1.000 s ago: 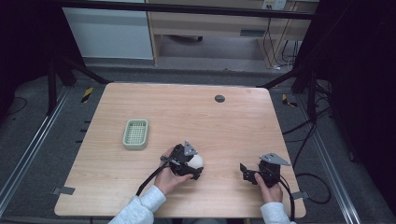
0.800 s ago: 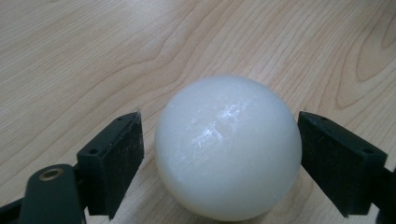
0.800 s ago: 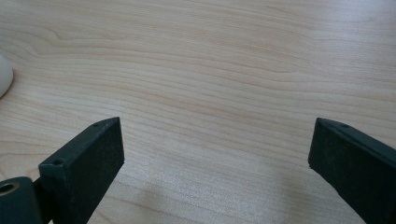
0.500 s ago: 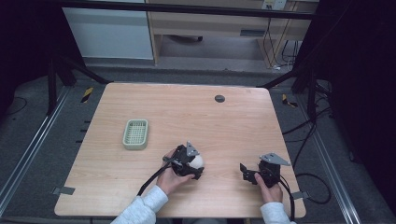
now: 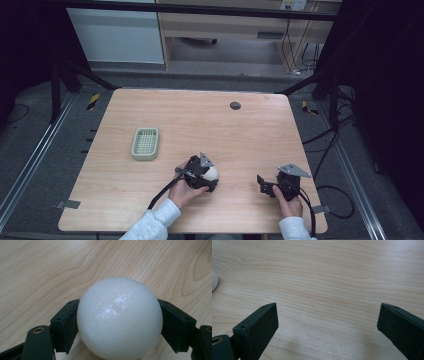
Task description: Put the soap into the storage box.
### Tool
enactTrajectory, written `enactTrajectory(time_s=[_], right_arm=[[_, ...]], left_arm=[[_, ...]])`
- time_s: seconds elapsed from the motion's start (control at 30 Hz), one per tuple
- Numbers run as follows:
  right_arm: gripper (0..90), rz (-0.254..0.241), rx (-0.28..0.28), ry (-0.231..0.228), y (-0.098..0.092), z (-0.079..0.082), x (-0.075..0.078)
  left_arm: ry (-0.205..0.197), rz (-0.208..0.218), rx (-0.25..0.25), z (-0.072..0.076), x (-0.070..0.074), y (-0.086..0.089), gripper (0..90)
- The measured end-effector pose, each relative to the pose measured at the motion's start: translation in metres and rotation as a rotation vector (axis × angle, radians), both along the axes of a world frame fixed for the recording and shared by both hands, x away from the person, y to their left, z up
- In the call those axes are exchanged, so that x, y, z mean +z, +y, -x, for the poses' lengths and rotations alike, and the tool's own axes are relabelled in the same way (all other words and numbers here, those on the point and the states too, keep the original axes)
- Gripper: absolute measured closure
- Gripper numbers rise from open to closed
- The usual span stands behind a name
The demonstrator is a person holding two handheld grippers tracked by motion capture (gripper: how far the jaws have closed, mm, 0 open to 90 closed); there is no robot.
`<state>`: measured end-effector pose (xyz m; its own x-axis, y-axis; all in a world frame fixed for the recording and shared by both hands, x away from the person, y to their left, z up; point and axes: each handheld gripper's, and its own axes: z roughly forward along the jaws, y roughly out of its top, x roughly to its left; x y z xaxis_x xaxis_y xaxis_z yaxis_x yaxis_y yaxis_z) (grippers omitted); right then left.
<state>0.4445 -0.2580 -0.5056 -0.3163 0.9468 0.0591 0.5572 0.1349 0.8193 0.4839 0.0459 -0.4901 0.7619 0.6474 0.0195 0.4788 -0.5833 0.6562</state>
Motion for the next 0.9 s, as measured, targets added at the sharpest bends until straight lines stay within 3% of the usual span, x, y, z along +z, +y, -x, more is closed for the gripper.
enactTrajectory(time_s=[0.9], right_arm=[[3.9, 0.002, 0.002, 0.001, -0.0004, -0.0002, -0.0001]], left_arm=[[-0.013, -0.011, -0.005, 0.0015, 0.0057, 0.0051, 23.8]])
